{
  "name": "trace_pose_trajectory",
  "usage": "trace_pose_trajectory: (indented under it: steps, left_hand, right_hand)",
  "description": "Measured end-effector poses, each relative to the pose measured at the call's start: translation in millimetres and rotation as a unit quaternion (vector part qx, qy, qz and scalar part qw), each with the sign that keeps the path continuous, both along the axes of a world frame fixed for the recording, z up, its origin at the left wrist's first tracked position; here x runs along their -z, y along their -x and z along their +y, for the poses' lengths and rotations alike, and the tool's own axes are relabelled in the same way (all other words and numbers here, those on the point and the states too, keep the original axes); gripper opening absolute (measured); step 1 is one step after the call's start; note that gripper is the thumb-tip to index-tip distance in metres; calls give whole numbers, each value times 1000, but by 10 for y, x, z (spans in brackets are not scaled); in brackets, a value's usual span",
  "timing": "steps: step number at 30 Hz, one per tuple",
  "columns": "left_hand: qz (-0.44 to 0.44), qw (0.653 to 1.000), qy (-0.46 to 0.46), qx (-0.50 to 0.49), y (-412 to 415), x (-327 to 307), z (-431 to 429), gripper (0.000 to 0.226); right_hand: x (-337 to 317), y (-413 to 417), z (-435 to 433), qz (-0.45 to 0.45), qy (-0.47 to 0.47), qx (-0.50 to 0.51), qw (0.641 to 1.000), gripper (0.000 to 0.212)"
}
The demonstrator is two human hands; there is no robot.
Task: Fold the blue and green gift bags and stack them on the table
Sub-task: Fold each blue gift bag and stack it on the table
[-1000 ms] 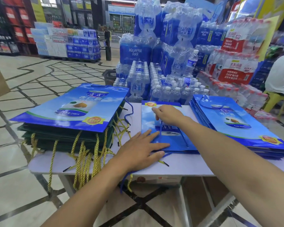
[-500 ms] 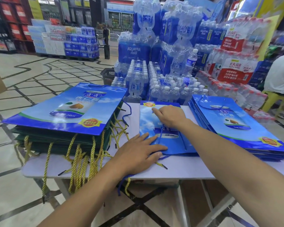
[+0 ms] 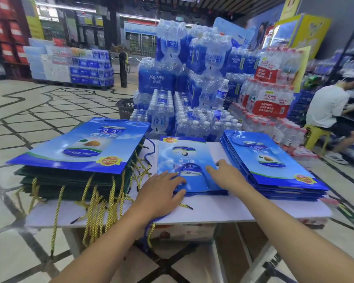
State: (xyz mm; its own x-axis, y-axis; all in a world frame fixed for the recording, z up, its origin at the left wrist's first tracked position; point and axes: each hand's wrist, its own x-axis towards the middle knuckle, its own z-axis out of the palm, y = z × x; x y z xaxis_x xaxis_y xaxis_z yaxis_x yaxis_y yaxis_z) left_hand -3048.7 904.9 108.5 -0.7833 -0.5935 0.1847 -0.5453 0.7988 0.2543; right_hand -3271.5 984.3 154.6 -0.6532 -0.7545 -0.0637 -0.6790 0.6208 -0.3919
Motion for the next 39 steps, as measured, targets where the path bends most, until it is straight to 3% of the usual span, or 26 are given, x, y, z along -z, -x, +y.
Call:
trace_pose_trajectory:
  steps: [2, 4, 7, 10, 13, 16, 19, 22, 26, 28, 31, 34, 37, 39]
  left_hand:
    - [7, 1000, -5, 6, -4, -29, 16, 43]
    - [20, 1000, -16, 15, -13, -78, 36, 45]
    - [56, 996, -71, 10, 15, -198, 41, 40]
    - [145, 978, -148, 6, 145, -387, 84, 28]
    - [257, 939, -229, 8, 362, -656, 157, 25]
    - [351, 854, -385, 6, 530, -995, 267, 33]
    - [392, 760, -518, -14, 552, -1179, 307, 49]
    - [403, 725, -556, -51, 491, -1108, 228, 56]
    - [361, 763, -517, -139, 398, -825, 78, 30]
    - [335, 812, -442, -180, 343, -637, -45, 33]
    - [235, 911, -268, -209, 223, -439, -78, 58]
    - [165, 967, -149, -121, 127, -336, 66, 60]
    - [80, 993, -82, -32, 28, -278, 201, 39]
    - [25, 999, -44, -4, -58, -261, 226, 42]
  right_hand:
    - [-97, -3, 21, -138, 82, 37, 986, 57]
    - [-225, -20, 65, -246, 185, 64, 949, 48]
    - [-492, -118, 143, -346, 298, 67, 887, 51]
    - [-827, -207, 193, -336, 362, 26, 869, 50]
    - [-1173, -324, 284, -288, 390, -31, 874, 40]
    - [-1349, -462, 345, -197, 396, -108, 890, 31]
    - [-1331, -572, 348, -133, 370, -178, 902, 30]
    - [-1161, -633, 322, -113, 324, -214, 915, 23]
    - [-729, -623, 281, -207, 251, -221, 919, 26]
    - [-479, -561, 225, -205, 212, -215, 931, 31]
    - [-152, -505, 189, -233, 163, -197, 938, 33]
    - [47, -453, 193, -246, 137, -195, 939, 32]
    - [-19, -355, 246, -196, 167, -214, 942, 23]
    - [-191, -265, 356, -136, 174, -222, 950, 22]
